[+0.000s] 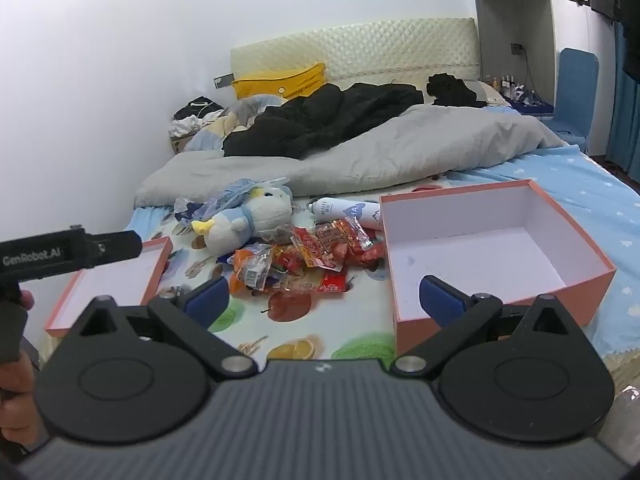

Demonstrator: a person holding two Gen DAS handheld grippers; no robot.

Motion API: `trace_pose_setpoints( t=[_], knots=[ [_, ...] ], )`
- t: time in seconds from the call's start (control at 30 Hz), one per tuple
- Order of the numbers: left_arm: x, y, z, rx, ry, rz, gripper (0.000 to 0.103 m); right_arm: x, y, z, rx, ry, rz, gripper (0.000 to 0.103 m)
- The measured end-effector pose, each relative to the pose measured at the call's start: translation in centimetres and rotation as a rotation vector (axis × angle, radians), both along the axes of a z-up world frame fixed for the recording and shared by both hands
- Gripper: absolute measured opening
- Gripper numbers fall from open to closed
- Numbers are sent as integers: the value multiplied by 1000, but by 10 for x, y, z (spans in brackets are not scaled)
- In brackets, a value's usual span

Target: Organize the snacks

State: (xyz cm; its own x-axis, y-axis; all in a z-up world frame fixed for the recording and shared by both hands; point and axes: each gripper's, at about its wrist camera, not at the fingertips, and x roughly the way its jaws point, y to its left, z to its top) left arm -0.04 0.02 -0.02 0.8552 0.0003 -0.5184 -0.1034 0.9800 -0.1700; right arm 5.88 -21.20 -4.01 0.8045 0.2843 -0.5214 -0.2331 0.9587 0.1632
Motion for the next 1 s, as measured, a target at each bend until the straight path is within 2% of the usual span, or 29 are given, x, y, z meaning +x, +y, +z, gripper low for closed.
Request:
trace_pose_setpoints(
  t=[0.17, 0.3, 0.47, 0.7, 1.0],
  knots=[
    [6, -1, -5, 21, 30, 11, 103, -6, -6, -1, 13, -20, -11, 103],
    [8, -5, -9, 18, 29, 24, 103, -1, -2, 0, -10, 4, -26, 103],
    [-2, 8, -22, 9, 35, 31, 103, 5, -1, -3, 14, 29, -42, 103],
    [1, 17, -31, 4, 58, 46, 103, -1, -10, -10, 10, 25, -38, 103],
    [5, 19, -37, 26, 83, 28, 103, 0, 1, -19, 5, 45, -9, 103]
  ],
)
